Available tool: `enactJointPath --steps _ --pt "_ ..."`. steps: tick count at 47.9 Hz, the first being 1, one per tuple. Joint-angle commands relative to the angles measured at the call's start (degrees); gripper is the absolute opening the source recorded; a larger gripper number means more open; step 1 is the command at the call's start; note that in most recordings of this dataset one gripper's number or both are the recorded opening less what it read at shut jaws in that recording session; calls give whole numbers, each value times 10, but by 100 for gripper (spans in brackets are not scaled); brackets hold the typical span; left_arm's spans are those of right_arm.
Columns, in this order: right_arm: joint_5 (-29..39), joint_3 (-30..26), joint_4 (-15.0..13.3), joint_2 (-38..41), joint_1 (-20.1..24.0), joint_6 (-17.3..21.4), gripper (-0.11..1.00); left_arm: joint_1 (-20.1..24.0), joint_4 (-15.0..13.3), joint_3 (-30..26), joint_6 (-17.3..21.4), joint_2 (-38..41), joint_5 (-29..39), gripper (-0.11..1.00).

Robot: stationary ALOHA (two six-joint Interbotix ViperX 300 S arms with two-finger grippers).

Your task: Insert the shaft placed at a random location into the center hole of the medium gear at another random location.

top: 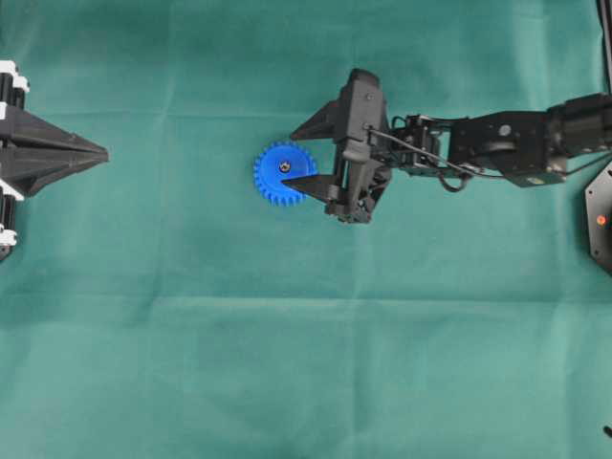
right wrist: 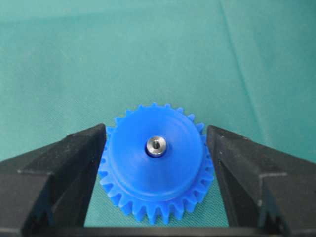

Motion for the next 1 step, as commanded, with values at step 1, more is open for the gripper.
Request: enactJointPath --steps 1 --pt "11 0 3 -30 2 4 86 1 2 -13 0 3 -3 0"
